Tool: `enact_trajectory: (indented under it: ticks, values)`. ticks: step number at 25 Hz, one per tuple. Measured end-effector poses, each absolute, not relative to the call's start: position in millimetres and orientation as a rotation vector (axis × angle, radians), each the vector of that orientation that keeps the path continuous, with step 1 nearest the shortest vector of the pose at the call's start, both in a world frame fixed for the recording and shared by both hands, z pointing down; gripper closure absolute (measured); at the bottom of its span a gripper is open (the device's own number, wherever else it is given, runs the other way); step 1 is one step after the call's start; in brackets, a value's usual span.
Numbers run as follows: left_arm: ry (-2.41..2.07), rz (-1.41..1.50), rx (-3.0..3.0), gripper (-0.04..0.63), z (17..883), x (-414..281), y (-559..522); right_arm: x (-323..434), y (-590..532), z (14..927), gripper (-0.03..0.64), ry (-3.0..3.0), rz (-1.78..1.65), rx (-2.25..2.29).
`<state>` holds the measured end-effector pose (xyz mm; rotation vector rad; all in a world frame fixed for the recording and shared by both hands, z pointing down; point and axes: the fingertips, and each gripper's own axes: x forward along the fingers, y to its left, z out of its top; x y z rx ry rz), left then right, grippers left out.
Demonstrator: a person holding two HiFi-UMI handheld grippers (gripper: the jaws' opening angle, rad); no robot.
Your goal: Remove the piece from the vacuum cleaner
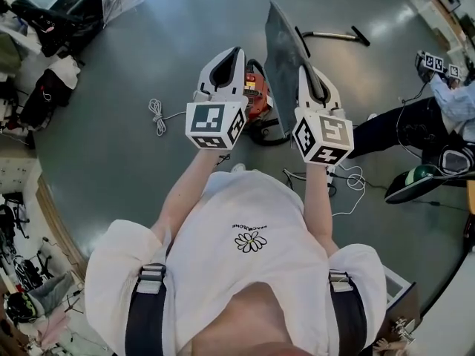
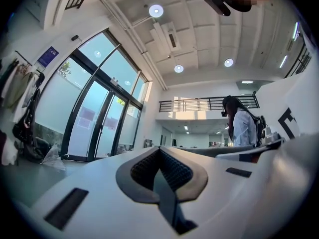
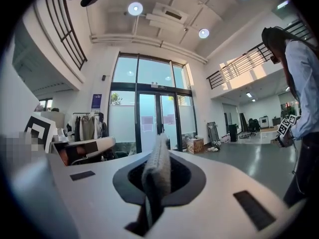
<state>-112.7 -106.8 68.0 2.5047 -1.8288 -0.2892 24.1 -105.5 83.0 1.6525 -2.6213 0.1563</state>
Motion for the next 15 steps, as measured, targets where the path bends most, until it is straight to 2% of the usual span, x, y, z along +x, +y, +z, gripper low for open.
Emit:
enact_trajectory:
  ticks: [15]
  values:
    - [-1.772, -0.261, 2.55, 0.589, 92, -82, -98, 45, -95, 92, 0.594, -2.616, 0.131, 1.676]
